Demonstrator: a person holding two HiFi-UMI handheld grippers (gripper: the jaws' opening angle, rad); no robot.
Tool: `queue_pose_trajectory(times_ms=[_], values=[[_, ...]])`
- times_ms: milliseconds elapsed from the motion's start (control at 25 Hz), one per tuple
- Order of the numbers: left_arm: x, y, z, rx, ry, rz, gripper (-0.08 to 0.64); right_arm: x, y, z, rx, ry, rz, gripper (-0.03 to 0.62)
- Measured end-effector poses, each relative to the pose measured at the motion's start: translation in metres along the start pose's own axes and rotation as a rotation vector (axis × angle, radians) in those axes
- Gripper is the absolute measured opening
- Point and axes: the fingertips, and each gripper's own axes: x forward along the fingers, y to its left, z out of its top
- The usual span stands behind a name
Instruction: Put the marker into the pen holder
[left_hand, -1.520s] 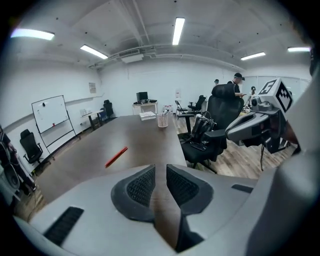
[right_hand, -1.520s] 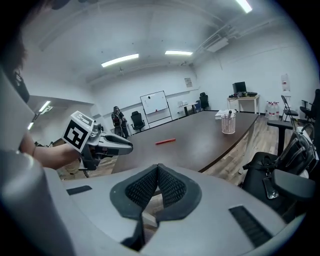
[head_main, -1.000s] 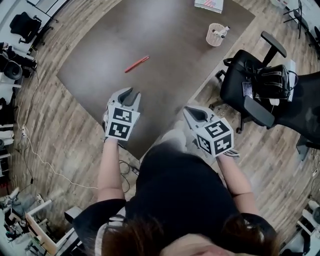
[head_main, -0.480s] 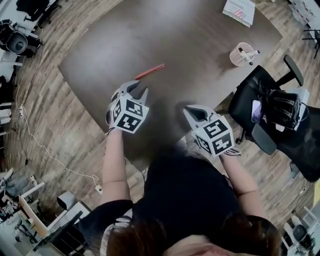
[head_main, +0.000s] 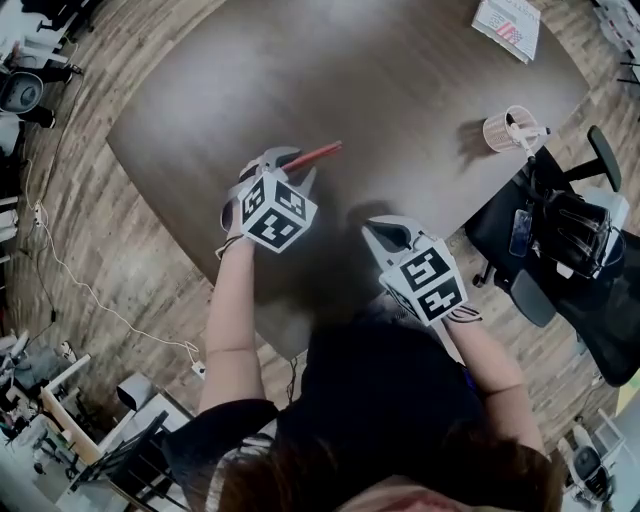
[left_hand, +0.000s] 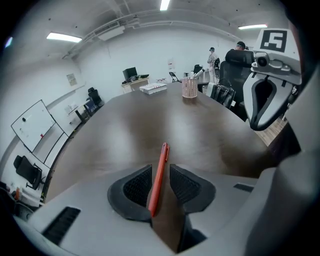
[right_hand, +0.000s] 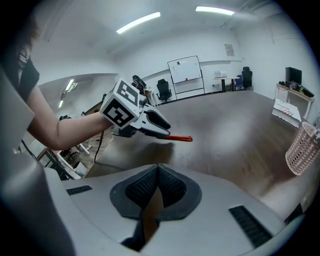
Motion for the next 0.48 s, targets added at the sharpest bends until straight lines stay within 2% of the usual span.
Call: queue_pose_trajectory(times_ms=[160, 480], values=[[0.016, -0.001, 0.001, 0.002, 0.02, -0.073, 0.123, 0.008, -0.006, -0.003, 0.019, 0.026, 0.007, 0.018], [0.034, -0.001, 0.005, -0.002, 0.036, -0.145, 0.106, 0.018, -0.017, -0.011, 0.017, 0.063, 0.002, 0.018]])
